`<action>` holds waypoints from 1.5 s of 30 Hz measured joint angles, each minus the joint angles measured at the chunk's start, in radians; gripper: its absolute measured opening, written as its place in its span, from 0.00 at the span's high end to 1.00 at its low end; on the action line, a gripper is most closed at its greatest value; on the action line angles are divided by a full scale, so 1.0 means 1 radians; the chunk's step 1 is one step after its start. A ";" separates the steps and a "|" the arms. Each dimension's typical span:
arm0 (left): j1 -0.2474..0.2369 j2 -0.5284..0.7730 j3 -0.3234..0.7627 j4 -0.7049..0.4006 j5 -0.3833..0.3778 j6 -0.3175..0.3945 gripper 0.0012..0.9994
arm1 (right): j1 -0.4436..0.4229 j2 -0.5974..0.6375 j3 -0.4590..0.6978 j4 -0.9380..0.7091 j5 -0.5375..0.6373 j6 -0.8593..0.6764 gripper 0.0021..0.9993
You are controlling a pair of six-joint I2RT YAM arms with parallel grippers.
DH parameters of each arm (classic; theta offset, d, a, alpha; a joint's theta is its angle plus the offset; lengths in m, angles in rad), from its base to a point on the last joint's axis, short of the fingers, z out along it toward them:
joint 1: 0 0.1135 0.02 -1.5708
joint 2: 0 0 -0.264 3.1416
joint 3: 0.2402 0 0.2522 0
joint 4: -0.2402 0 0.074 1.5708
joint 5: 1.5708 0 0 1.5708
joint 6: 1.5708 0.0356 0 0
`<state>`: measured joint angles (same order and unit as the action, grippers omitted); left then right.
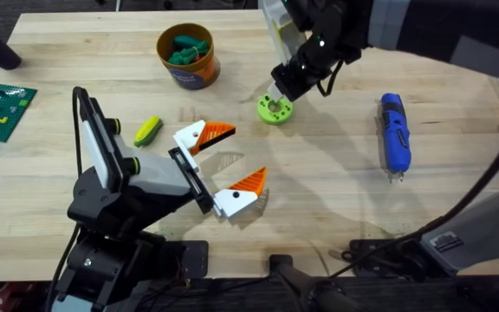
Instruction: Pick up the gripper from the table and insert it into the empty holder that is missing its gripper. Then pick up a screw, insert it into the mounting hole, and use the screwdriver to tighten it. Finally, clean up the table by picking up the vegetable and placing it into the bucket.
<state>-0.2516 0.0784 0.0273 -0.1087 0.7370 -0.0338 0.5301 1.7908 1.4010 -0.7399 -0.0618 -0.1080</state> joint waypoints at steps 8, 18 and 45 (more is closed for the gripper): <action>0.000 0.000 0.000 0.004 -0.001 -0.001 0.02 | 0.000 0.000 0.010 0.004 -0.003 -0.001 0.99; 0.000 0.000 0.000 0.004 -0.001 -0.001 0.02 | 0.000 0.000 0.010 0.042 -0.005 0.003 0.53; 0.000 0.000 0.000 0.004 -0.001 -0.001 0.02 | 0.025 0.093 0.010 0.122 -0.006 0.032 0.59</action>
<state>-0.2516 0.0784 0.0273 -0.1049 0.7364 -0.0349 0.5553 1.8843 1.4109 -0.6176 -0.0680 -0.0757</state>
